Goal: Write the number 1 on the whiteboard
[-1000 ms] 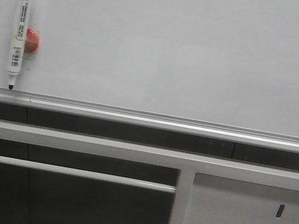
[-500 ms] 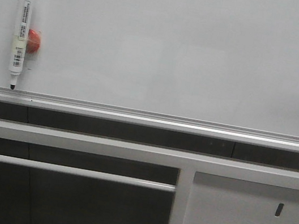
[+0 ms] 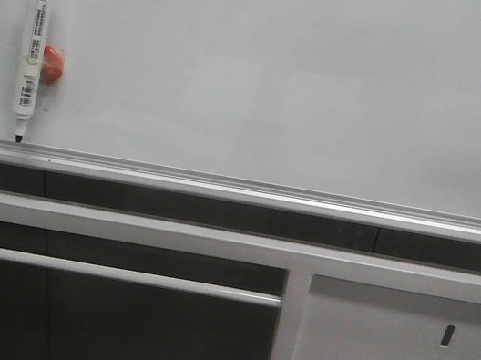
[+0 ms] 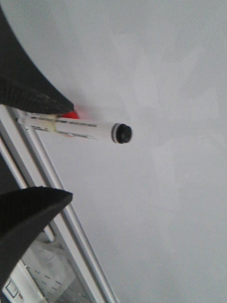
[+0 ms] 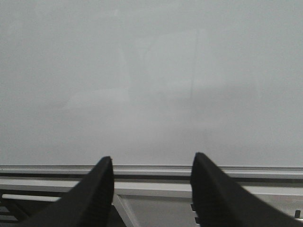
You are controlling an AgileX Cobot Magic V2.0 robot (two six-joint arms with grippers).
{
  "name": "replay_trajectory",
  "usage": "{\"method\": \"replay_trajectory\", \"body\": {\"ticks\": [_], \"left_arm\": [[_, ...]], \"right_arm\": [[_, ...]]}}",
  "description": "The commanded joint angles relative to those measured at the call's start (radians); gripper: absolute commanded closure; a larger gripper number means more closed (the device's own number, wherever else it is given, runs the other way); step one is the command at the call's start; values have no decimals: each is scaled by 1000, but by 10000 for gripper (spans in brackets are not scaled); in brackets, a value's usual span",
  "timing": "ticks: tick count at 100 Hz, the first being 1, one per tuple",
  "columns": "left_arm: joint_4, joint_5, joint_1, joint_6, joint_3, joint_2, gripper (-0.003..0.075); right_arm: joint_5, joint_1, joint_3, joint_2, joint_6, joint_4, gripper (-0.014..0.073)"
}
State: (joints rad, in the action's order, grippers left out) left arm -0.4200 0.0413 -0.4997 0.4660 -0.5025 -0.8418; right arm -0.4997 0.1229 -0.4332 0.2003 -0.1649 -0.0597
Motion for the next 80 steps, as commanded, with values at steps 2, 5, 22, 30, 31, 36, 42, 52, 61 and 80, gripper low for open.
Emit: {"method": "replay_trajectory", "body": {"ticks": [2, 5, 22, 30, 31, 36, 42, 52, 61, 80], "left_arm": [[18, -147, -39, 2, -37, -50, 399], [20, -149, -40, 2, -37, -75, 399], [1, -194, -40, 2, -29, -176, 398], [-41, -258, -40, 2, -14, -207, 394], [-48, -271, -40, 2, -12, -212, 393], [-76, -304, -40, 2, 0, -227, 387], [-91, -325, -40, 2, 10, -244, 378], [-108, -324, -40, 2, 22, -280, 374], [-110, -330, -40, 0, 22, -316, 374], [-201, -437, -40, -7, 22, -382, 374]], "right_arm": [[88, 1, -34, 19, 11, 11, 255], [88, 1, -34, 19, 11, 11, 255], [88, 1, -34, 19, 11, 14, 255], [88, 1, -34, 19, 11, 14, 255], [88, 1, -34, 19, 11, 14, 255], [88, 1, -34, 19, 11, 14, 255], [87, 1, -34, 19, 11, 14, 255], [84, 1, -34, 19, 11, 14, 255], [84, 1, -34, 19, 11, 14, 256], [84, 1, -34, 19, 11, 14, 256]]}}
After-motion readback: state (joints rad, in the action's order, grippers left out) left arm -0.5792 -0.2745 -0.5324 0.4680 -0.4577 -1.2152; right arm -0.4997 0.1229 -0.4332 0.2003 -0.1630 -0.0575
